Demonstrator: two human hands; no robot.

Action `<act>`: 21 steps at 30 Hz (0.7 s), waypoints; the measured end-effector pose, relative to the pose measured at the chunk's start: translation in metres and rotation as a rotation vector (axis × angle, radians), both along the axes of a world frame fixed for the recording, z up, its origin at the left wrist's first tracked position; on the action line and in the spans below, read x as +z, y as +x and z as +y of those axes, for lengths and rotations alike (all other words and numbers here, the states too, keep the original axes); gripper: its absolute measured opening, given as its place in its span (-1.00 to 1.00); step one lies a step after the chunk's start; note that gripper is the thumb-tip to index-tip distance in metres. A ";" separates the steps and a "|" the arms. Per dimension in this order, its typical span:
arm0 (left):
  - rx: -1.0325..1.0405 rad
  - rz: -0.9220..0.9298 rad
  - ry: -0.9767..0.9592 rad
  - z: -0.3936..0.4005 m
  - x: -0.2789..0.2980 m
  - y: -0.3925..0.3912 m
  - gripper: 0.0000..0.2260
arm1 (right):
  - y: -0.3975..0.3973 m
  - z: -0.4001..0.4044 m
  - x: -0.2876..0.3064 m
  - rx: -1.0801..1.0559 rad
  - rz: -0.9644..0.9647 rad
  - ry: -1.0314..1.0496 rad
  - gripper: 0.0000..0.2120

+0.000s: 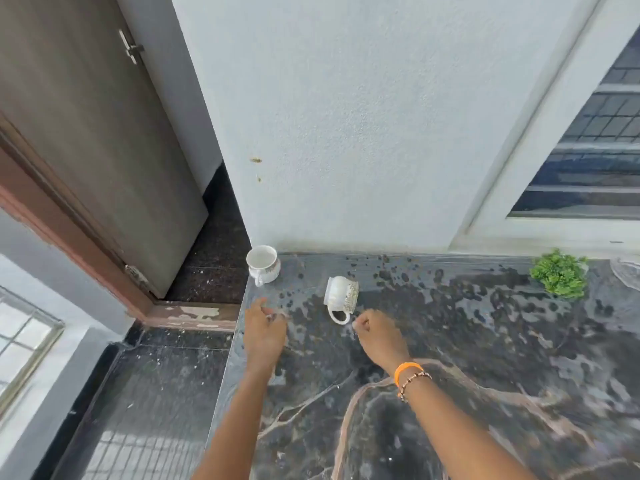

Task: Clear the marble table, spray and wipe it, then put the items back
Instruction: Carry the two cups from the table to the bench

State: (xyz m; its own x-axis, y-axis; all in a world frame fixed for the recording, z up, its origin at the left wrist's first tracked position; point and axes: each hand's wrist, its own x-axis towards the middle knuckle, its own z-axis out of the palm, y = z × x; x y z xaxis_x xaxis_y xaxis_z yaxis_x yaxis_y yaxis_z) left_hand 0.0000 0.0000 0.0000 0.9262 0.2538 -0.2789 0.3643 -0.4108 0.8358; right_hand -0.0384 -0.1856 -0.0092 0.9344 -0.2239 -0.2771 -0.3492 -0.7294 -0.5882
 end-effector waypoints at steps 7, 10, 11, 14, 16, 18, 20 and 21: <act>0.020 -0.018 -0.073 0.015 -0.014 0.056 -0.58 | 0.029 0.019 -0.026 -0.198 0.033 0.057 -0.68; -0.033 -0.023 0.025 0.016 -0.015 0.074 -0.70 | 0.037 0.019 -0.029 -0.283 0.035 0.077 -0.74; -0.031 -0.016 0.023 0.016 -0.015 0.077 -0.73 | 0.038 0.020 -0.030 -0.296 0.030 0.098 -0.70; -0.011 -0.006 0.088 0.017 -0.018 0.080 -0.80 | 0.037 0.026 -0.025 -0.330 -0.028 0.228 -0.56; -0.051 0.024 0.125 0.016 -0.020 0.078 -0.85 | 0.035 0.027 -0.022 -0.356 -0.061 0.332 -0.53; -0.089 0.025 0.132 0.010 -0.023 0.072 -0.72 | 0.030 0.022 -0.020 -0.403 -0.089 0.443 -0.56; -0.095 0.011 0.150 0.000 -0.023 0.061 -0.61 | 0.022 0.014 -0.017 -0.428 -0.102 0.523 -0.67; -0.101 -0.001 0.158 -0.006 -0.022 0.055 -0.60 | 0.017 0.008 -0.016 -0.440 -0.106 0.562 -0.72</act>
